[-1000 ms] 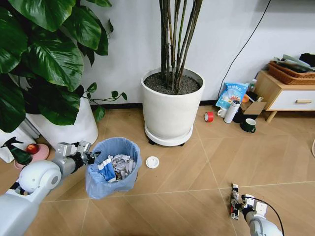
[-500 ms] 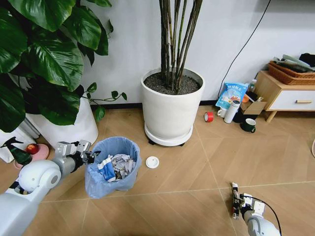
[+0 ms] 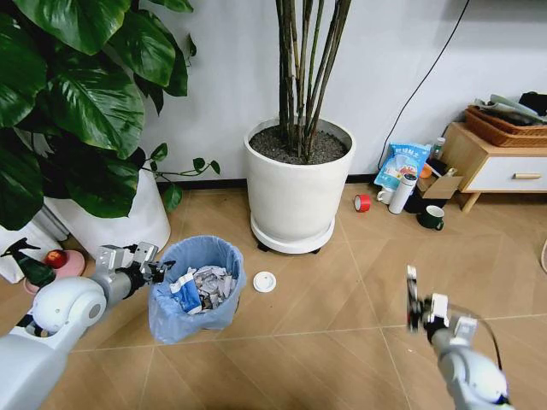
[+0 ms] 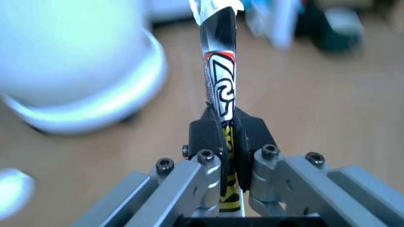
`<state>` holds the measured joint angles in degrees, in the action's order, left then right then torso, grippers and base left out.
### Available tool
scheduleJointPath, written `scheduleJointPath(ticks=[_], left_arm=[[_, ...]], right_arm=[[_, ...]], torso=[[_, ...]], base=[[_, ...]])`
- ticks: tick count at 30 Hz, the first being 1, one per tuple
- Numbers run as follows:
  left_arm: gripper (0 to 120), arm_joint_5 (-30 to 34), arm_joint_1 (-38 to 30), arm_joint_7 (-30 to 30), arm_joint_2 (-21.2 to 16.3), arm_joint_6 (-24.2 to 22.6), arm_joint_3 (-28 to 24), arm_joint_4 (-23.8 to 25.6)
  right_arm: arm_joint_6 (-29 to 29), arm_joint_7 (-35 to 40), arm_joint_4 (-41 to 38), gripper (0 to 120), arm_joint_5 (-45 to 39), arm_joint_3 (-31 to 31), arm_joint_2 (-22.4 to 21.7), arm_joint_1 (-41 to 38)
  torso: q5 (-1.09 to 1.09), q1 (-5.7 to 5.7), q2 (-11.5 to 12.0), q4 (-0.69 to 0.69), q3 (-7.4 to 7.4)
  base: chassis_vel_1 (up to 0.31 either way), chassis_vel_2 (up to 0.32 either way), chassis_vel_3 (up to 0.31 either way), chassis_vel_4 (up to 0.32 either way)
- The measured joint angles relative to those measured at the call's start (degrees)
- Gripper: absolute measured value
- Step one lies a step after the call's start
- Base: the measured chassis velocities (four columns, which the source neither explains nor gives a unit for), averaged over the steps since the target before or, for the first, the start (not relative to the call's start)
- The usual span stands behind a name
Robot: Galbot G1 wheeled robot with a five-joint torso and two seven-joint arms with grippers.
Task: Pick up the trash bin and place the garbage on the floor into it.
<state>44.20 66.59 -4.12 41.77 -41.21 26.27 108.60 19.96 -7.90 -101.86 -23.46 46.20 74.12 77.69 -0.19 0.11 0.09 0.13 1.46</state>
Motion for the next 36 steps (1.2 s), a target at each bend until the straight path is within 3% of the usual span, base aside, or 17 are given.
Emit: scheduleJointPath(ticks=[2, 9, 10, 14, 18, 20, 21, 24, 25, 28, 36], left_arm=[[0, -0.1, 0.0, 0.0, 0.2, 0.0, -0.1, 0.0], [0, -0.1, -0.5, 0.5, 0.9, -0.3, -1.0, 0.1], [0, -0.1, -0.5, 0.5, 0.9, -0.3, -1.0, 0.1], [0, -0.1, -0.5, 0.9, 1.5, -0.5, -1.5, 0.0], [0, -0.1, -0.7, 1.2, 1.9, -0.7, -1.8, -0.3], [0, -0.1, -0.8, 1.2, 1.9, -0.7, -1.9, -0.3], [0, -0.1, -0.9, 1.3, 1.9, -0.8, -1.9, -0.3], [0, 0.2, -1.0, 1.4, 1.9, -0.9, -1.9, -0.2], [0, 0.2, -1.0, 1.4, 1.9, -0.9, -1.9, -0.2], [0, 0.6, -1.0, 1.5, 1.7, -0.9, -1.8, -0.2], [0, 1.3, -1.2, 1.6, 1.6, -0.9, -1.6, -0.3]], right_arm=[[0.8, -0.2, -2.7, 2, -1.0, -1.0, -1.1, -0.7], [3.4, 0.0, -15.4, 1, -9.0, -15.3, -16.0, -9.6], [3.4, 0.0, -15.4, 1, -9.0, -15.3, -16.0, -9.6], [1.7, -0.8, -16.7, 1, -11.6, -26.5, -19.2, -17.7], [0.8, -1.6, -15.6, 1, -14.8, -36.2, -18.8, -24.8], [0.5, -1.6, -15.1, 1, -15.4, -38.0, -18.6, -26.3], [-0.5, -1.9, -12.7, 1, -16.3, -43.6, -17.0, -31.5], [-1.3, -2.6, -8.9, 1, -16.6, -50.0, -12.7, -38.3], [-1.3, -2.6, -8.9, 1, -16.6, -50.0, -12.7, -38.3], [-1.3, -2.8, -6.7, 1, -17.0, -55.5, -7.0, -42.2], [-1.2, -2.8, -4.0, 1, -15.5, -60.1, -2.1, -42.4]], torso=[[0.01, 0.00, 0.0, 0.00, 0.00], [0.00, 0.00, 0.0, 0.00, 0.00], [0.00, 0.00, 0.0, 0.00, 0.00], [0.02, 0.00, 0.0, 0.01, 0.00], [0.00, 0.00, 0.0, 0.01, 0.00], [0.01, 0.00, 0.0, 0.00, 0.00], [0.01, 0.00, 0.0, 0.01, 0.00], [-0.01, 0.00, 0.0, 0.00, 0.00], [-0.01, 0.00, 0.0, 0.00, 0.00], [0.00, 0.00, 0.0, -0.02, 0.00], [0.00, 0.00, 0.0, 0.01, 0.00]], base=[[0.000, 0.000, 0.000, 0.000], [0.000, 0.000, 0.000, 0.000], [0.000, 0.000, 0.000, 0.000], [0.000, 0.000, 0.000, 0.000], [0.000, 0.000, 0.000, 0.000], [0.000, 0.000, 0.000, 0.000], [0.000, 0.000, 0.000, 0.000], [0.000, 0.000, 0.000, 0.000], [0.000, 0.000, 0.000, 0.000], [0.000, 0.000, 0.000, 0.000], [0.000, 0.000, 0.000, 0.000]])
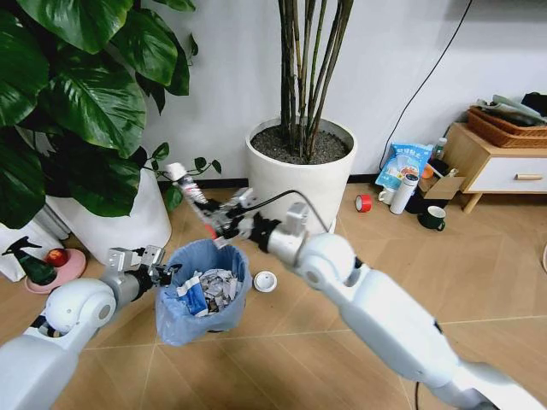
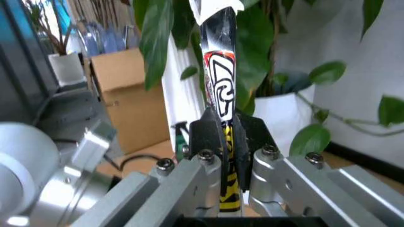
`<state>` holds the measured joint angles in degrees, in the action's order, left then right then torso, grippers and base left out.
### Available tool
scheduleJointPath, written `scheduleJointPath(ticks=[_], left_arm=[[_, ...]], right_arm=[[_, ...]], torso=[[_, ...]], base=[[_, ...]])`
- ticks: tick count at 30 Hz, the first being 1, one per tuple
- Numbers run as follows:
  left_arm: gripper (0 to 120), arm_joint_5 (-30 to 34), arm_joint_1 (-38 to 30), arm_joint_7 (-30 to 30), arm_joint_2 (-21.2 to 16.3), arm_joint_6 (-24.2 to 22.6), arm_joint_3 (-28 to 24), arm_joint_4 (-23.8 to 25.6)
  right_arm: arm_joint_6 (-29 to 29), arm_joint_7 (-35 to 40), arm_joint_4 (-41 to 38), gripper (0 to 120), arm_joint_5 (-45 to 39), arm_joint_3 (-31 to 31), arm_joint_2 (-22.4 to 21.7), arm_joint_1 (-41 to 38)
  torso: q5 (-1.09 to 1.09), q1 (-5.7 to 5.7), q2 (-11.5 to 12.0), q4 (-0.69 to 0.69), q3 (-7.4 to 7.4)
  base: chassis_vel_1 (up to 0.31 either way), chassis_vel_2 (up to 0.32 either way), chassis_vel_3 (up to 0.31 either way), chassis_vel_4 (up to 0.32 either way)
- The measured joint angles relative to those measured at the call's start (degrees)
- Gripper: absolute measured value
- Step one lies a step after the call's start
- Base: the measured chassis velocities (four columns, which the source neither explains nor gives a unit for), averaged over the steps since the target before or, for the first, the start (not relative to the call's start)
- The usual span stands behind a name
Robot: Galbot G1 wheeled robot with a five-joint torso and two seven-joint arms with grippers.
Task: Pick up the trash bin and place the garbage on the floor into it.
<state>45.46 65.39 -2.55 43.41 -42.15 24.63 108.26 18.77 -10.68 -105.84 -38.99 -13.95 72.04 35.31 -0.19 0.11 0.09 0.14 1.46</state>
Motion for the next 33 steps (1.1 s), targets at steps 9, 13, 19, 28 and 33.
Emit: scheduleJointPath(ticks=[9, 13, 19, 28, 33], left_arm=[[0, 0.5, -0.1, 0.1, -0.1, 0.0, 0.1, 0.1], [0, 0.7, -0.2, 0.1, -0.3, 0.0, 0.1, 0.2], [0, 0.8, -0.1, 0.1, -0.7, 0.0, 0.3, 0.2], [0, 0.9, -0.2, 0.1, -0.8, 0.0, 0.4, 0.2], [0, 0.5, 0.1, 0.1, -0.7, 0.1, 1.0, -0.6]], right_arm=[[0.1, 0.2, 1.7, 7, 4.0, -0.6, 0.1, 1.9], [0.0, 0.7, 1.2, 18, 4.4, -0.6, -0.6, 3.0], [-0.3, 0.7, 0.6, 42, 4.8, 0.2, -1.8, 4.3], [-0.7, 3.0, 1.2, 72, 5.2, 1.3, -1.2, 4.5], [-0.4, 7.2, 4.0, 89, 6.0, 5.1, -1.1, 5.1]], torso=[[0.01, 0.00, 0.0, 0.00, 0.00], [0.01, 0.00, 0.0, 0.00, 0.00], [0.01, 0.00, 0.0, 0.00, 0.00], [0.01, 0.00, 0.0, -0.01, 0.00], [0.02, 0.00, 0.0, -0.01, 0.00]], base=[[0.000, 0.000, 0.000, 0.000], [0.000, 0.000, 0.000, 0.000], [0.000, 0.000, 0.000, 0.000], [0.000, 0.000, 0.000, 0.000], [0.000, 0.000, 0.000, 0.000]])
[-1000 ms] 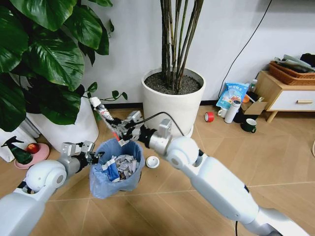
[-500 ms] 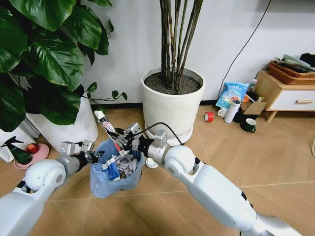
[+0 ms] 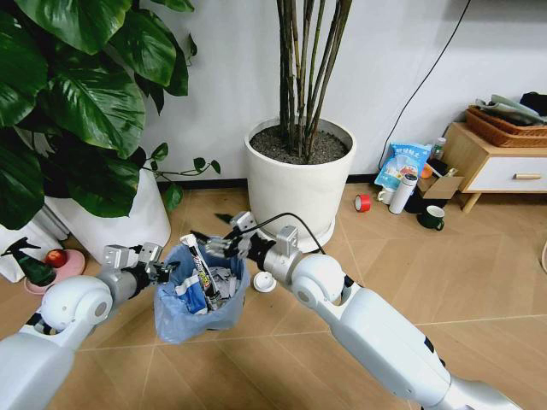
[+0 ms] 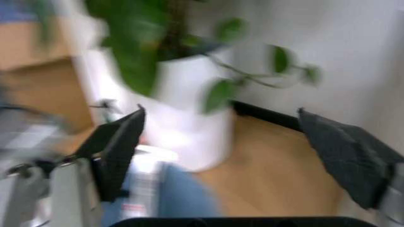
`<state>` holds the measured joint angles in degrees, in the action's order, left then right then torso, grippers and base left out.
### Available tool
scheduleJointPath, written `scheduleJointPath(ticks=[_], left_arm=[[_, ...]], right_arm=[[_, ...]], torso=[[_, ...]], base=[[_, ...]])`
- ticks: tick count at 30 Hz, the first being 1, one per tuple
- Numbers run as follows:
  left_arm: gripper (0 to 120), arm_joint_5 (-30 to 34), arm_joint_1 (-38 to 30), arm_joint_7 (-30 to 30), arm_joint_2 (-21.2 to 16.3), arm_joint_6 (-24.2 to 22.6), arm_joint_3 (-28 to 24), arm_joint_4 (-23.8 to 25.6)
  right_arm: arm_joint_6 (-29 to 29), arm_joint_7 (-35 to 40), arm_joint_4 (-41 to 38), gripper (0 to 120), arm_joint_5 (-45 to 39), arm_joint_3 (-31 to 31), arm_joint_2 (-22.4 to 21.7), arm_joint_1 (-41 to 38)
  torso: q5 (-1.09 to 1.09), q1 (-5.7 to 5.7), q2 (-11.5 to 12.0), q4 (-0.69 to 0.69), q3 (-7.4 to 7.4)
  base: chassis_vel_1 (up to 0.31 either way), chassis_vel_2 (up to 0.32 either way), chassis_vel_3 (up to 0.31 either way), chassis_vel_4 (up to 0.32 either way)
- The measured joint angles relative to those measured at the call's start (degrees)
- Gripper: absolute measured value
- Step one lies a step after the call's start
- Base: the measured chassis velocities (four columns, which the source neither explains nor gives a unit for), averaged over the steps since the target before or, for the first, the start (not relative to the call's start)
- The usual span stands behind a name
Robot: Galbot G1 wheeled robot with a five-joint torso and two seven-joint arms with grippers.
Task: Pick up the trash bin and place the garbage on the floor into it.
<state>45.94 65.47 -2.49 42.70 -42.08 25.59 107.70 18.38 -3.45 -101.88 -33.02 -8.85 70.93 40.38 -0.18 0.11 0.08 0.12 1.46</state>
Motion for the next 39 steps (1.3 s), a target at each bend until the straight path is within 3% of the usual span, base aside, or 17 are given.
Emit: scheduleJointPath(ticks=[1, 3, 8, 12, 21, 33, 39], left_arm=[[0, -0.4, 0.3, 0.0, -0.1, 0.1, 0.2, -0.3], [0, -0.5, 0.4, 0.0, -0.3, 0.1, 0.4, -0.4], [0, -0.7, 0.1, -0.2, -0.4, 0.3, 0.4, -1.3], [0, -0.7, -0.2, -0.6, -0.5, 0.3, 0.1, -1.5], [0, -0.3, -0.3, -0.8, -1.2, 0.1, -0.4, -1.5], [0, -1.2, -0.5, -0.2, 0.5, 0.0, -1.2, 0.0], [0, -1.3, -0.1, 0.3, 1.2, 0.0, -1.0, 0.7]], right_arm=[[0.3, 2.0, 2.0, 96, 1.3, 2.3, -0.4, 0.9], [0.7, 3.0, 3.2, 98, 1.5, 3.9, -0.7, 1.8], [2.7, 4.1, 8.9, 100, 1.9, 9.2, -1.6, 6.0], [2.0, 3.0, 18.3, 100, 4.8, 11.4, 1.1, 8.2], [0.9, 1.9, 33.2, 100, 5.9, 12.8, 7.3, 5.1], [1.1, 1.7, 43.8, 100, 5.4, 10.4, 9.7, -0.8], [2.8, 3.8, 49.0, 100, 2.8, 6.3, 11.0, -3.9]], torso=[[0.00, 0.00, 0.0, 0.00, 0.00], [0.00, 0.00, 0.0, 0.00, 0.00], [0.00, 0.00, 0.0, 0.03, 0.00], [0.01, 0.00, 0.0, 0.04, 0.01], [0.00, 0.00, 0.0, -0.01, 0.00], [0.00, 0.00, 0.0, 0.00, 0.01], [0.00, 0.00, 0.0, 0.00, 0.01]], base=[[0.000, 0.000, 0.000, 0.000], [0.000, 0.000, 0.000, 0.000], [0.000, 0.000, 0.000, 0.000], [0.000, 0.000, 0.000, 0.000], [0.000, 0.000, 0.000, 0.000], [0.000, 0.000, 0.000, 0.000], [0.000, 0.000, 0.000, 0.000]])
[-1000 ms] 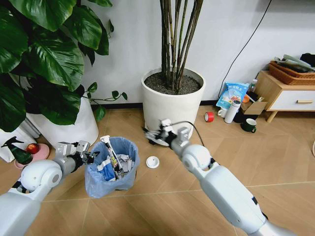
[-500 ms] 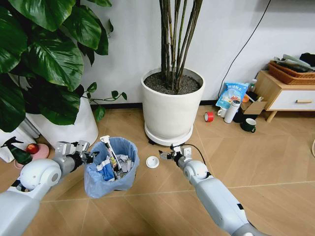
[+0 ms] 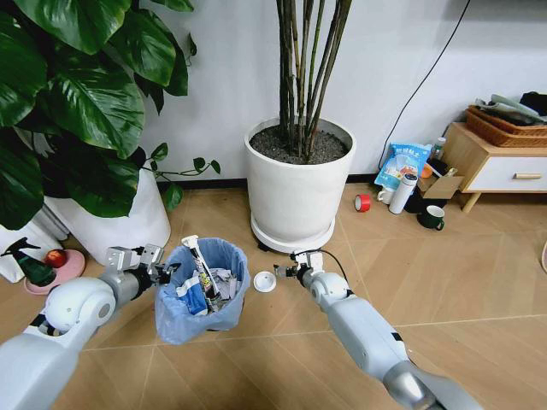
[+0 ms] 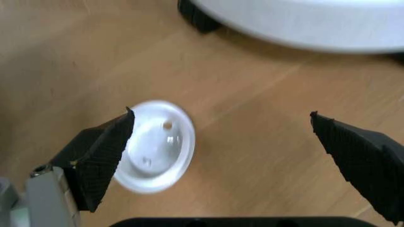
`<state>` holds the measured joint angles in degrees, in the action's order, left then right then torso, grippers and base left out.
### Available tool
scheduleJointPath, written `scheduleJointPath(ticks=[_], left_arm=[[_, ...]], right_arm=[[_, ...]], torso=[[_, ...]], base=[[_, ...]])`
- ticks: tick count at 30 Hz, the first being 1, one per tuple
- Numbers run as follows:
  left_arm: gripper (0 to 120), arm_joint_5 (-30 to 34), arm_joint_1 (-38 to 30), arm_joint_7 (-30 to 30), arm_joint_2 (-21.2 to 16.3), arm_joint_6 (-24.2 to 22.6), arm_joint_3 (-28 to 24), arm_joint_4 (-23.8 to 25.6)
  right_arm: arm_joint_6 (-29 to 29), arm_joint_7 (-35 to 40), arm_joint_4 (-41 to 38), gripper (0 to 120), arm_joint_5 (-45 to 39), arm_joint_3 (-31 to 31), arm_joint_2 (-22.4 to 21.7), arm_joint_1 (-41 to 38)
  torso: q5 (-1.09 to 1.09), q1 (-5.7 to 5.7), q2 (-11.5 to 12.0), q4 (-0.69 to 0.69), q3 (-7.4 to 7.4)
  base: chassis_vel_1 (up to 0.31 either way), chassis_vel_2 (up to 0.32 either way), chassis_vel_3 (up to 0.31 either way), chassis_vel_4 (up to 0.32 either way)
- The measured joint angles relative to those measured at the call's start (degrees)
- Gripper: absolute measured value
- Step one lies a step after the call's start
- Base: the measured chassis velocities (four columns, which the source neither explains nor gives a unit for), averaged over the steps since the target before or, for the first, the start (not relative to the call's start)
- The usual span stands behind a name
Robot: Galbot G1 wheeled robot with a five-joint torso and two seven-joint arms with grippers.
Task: Pick up the trash bin and place the garbage on the floor into it.
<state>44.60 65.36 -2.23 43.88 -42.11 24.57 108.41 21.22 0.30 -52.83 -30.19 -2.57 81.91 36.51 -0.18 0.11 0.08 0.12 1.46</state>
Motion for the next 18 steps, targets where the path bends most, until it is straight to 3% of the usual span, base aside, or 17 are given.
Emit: scheduleJointPath(ticks=[6, 18], left_arm=[[0, 0.0, 0.0, 0.2, 0.5, 0.0, 0.3, 0.7], [0, 0.3, 0.7, 0.3, 0.2, 0.0, 1.8, 1.4]], right_arm=[[1.8, 1.6, 2.9, 100, -4.4, -4.1, 0.5, -2.1], [4.0, 5.9, 13.9, 100, -5.9, -7.1, 7.0, -6.6]], torso=[[0.00, 0.00, 0.0, 0.01, 0.00], [0.00, 0.00, 0.0, 0.00, 0.00]], base=[[0.000, 0.000, 0.000, 0.000], [0.000, 0.000, 0.000, 0.000]])
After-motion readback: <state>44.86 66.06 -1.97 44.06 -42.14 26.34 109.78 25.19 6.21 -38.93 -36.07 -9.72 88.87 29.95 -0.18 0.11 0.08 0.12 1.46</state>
